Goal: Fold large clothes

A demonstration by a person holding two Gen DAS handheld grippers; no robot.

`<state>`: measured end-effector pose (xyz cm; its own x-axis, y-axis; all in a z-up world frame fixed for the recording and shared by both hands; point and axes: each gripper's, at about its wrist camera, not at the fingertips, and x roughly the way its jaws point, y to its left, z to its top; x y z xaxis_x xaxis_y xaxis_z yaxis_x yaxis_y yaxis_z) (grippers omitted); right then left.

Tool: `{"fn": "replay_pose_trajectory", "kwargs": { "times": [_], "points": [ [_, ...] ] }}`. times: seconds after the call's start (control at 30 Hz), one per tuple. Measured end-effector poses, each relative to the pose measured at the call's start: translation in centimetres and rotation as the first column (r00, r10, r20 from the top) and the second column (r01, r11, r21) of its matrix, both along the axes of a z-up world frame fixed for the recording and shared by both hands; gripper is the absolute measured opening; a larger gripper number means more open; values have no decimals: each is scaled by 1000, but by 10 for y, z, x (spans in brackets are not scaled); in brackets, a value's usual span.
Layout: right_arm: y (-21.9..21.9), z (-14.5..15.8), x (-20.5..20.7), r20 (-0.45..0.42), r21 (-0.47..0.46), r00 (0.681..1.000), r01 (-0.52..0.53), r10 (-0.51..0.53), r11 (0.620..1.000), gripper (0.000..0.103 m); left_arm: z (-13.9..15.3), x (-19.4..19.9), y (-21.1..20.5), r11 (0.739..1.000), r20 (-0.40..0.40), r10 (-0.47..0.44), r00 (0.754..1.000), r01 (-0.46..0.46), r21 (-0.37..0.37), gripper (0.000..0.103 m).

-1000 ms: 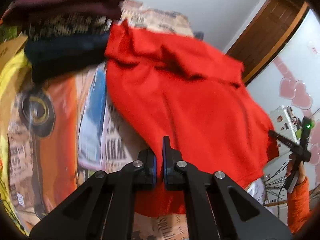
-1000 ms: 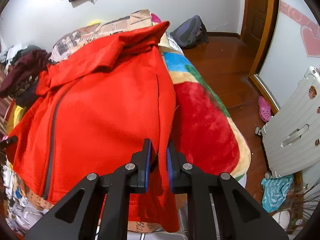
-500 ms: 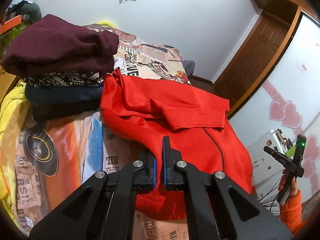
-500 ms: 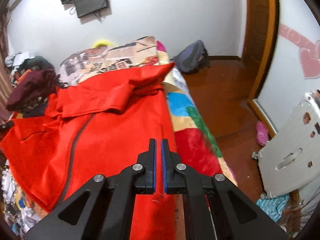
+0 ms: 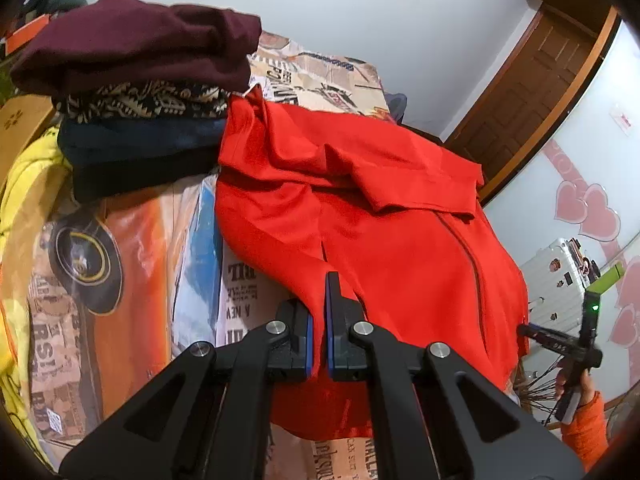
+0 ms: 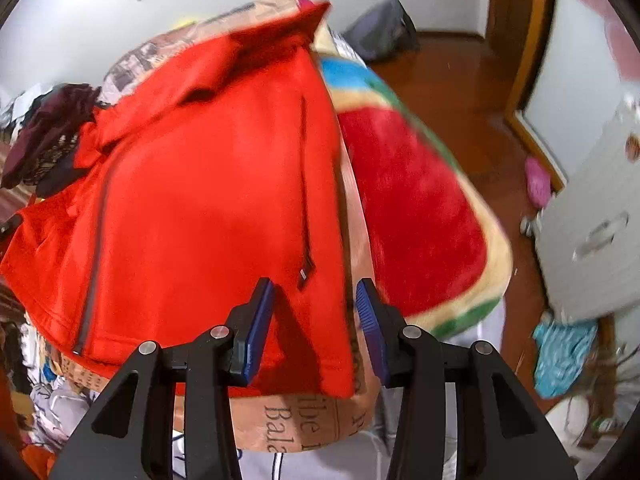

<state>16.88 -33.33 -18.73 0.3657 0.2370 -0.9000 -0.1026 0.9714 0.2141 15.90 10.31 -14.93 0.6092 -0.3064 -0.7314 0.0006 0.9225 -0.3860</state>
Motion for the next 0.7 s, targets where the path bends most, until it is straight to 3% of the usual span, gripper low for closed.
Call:
{"fn": "replay_pose_trajectory", "kwargs": {
  "times": [0.13, 0.23, 0.27, 0.4, 0.6, 0.7],
  "points": [
    [2, -2, 1, 6, 32, 1000, 8, -8, 999, 42, -7, -1, -4, 1000, -22, -9, 1000, 9, -7, 3],
    [9, 2, 3, 14, 55, 1000, -6, 5, 998, 26, -7, 0, -8, 1000, -22, -17, 1000, 17, -7, 3],
    [12, 3, 4, 19, 56, 1000, -20, 19, 998, 15, -6, 0, -8, 1000, -20, -20, 1000, 19, -11, 3],
    [17, 18, 10, 70, 117, 997, -49, 41, 992, 12, 9, 7, -11, 999, 15, -35, 999, 35, -11, 3],
    [25, 70, 45, 206, 183, 976, -113, 74, 977, 11, 41, 35, -13, 999, 99, -44, 994, 46, -18, 3],
    [35, 95, 69, 276, 167, 956, -149, 99, 975, 10, 59, 59, -13, 999, 147, -38, 988, 40, -8, 3]
  ]
}}
